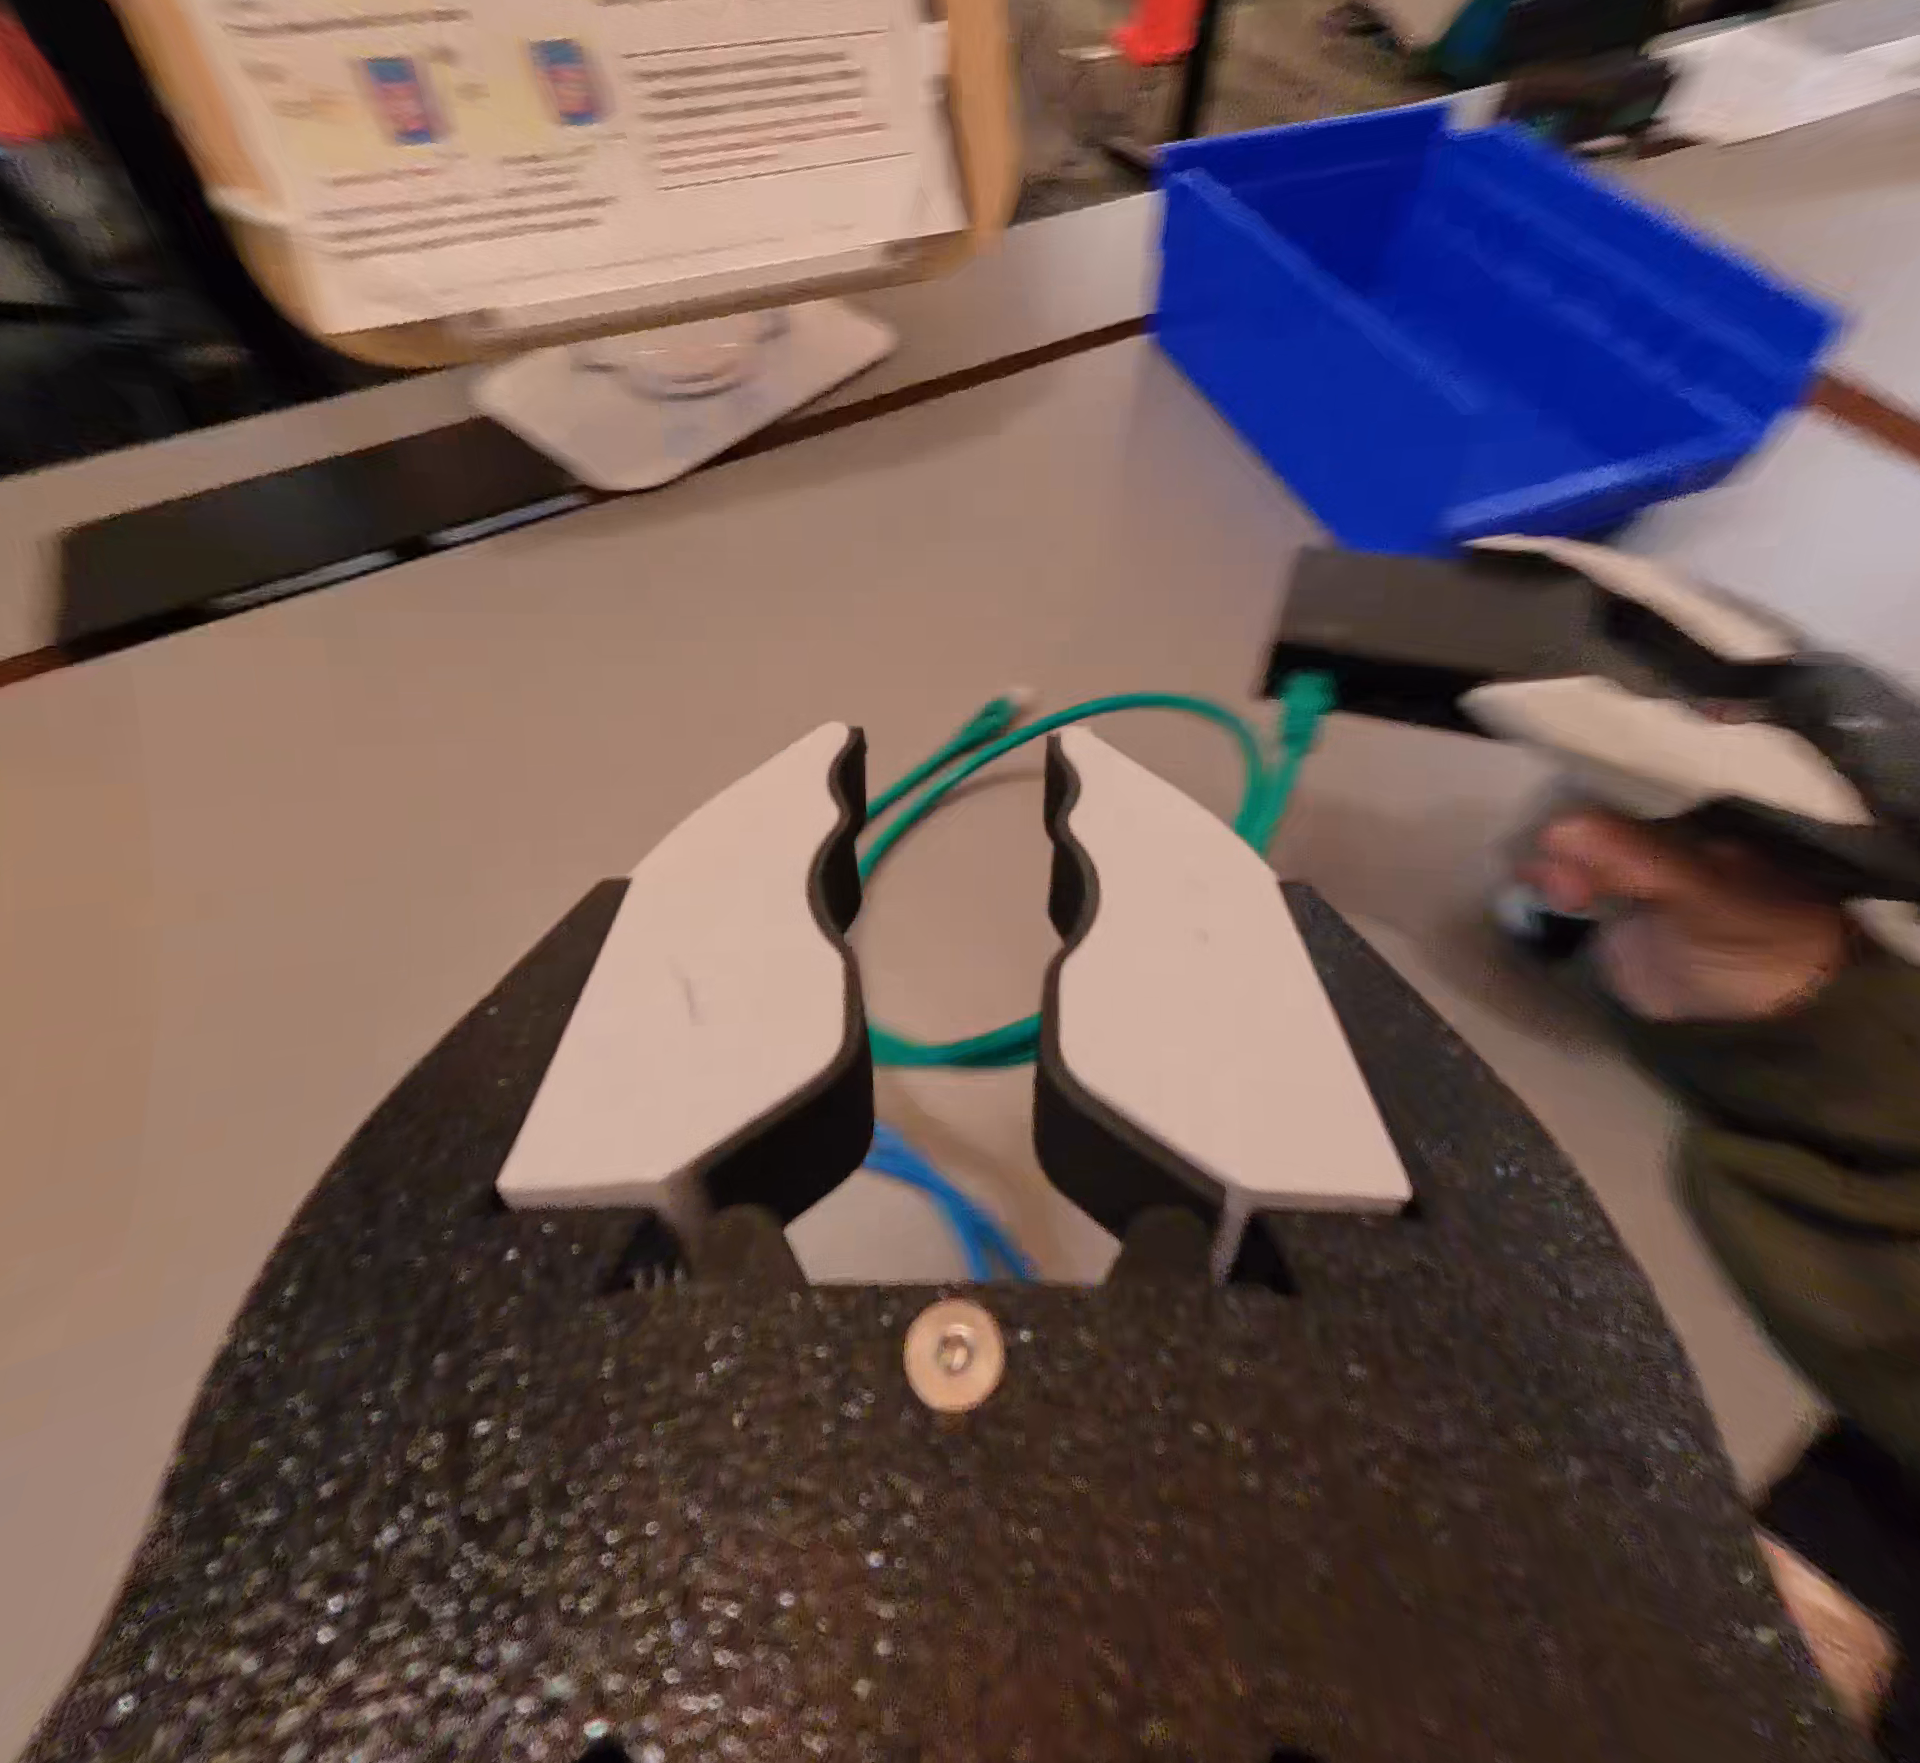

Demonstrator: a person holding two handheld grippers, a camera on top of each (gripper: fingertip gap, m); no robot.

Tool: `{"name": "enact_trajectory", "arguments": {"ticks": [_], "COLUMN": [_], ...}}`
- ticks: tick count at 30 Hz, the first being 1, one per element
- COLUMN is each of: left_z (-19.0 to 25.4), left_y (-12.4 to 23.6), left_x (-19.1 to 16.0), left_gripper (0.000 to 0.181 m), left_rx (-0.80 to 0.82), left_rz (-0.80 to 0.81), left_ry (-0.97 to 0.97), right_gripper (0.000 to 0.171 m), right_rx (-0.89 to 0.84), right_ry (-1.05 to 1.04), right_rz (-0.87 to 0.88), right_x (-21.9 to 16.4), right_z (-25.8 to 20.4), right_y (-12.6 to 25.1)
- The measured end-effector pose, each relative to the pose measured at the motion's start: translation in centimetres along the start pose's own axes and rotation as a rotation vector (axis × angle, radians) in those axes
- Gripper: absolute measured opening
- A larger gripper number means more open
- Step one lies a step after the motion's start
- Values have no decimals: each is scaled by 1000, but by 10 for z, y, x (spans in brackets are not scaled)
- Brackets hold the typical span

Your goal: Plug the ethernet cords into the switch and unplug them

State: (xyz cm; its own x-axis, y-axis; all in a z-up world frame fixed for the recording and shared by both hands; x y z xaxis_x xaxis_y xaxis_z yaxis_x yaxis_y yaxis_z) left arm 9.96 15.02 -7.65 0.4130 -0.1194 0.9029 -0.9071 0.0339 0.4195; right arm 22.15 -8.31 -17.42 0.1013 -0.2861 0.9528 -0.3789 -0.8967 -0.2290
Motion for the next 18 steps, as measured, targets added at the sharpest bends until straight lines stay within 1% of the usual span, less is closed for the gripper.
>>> {"name": "enact_trajectory", "arguments": {"ticks": [1,3,7,8,10,11,13,16,17,18], "left_z": [6,14,4,3,4,4,6,15,19,21], "left_y": [-4,-28,-98,-110,-127,-133,-140,-140,-139,-140], "left_x": [6,11,-5,-11,-21,-24,-28,-30,-30,-31], "left_gripper": [35,42,55,58,56,56,64,70,68,68], "left_rx": [-89,-330,-669,-770,-953,-1036,-1144,-1298,-1354,-1374], "left_rz": [3,-72,-358,-427,-521,-533,-530,-462,-437,-421], "left_ry": [19,73,260,309,391,440,529,600,629,654], "right_gripper": [62,61,61,62,61,61,61,61,61,61], "right_rx": [14,41,111,130,130,140,146,148,154,166], "right_ry": [10,29,78,87,77,52,12,12,25,37], "right_rz": [-5,-5,-2,-1,24,38,72,72,68,61], "right_x": [-1,-2,-4,-4,-3,-2,-1,-1,-2,-2], "right_z": [-2,-6,-15,-17,-16,-14,-10,-11,-12,-14], "right_y": [-1,-3,-5,-5,-3,-2,0,0,-1,-1]}}
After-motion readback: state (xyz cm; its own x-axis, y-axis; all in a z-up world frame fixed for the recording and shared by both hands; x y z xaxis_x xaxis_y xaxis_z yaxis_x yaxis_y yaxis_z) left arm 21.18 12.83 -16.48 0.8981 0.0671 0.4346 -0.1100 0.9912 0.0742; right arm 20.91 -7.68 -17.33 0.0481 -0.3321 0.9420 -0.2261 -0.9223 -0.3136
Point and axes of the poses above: each gripper's, where its closed fingertips meet, y back along the fingers, x out of its top, z = x × y across the jaws, the point moved 9 cm from there along y, back along the fingers, and after that the axes turned 6 degrees about -y, right-handed, at the moved point
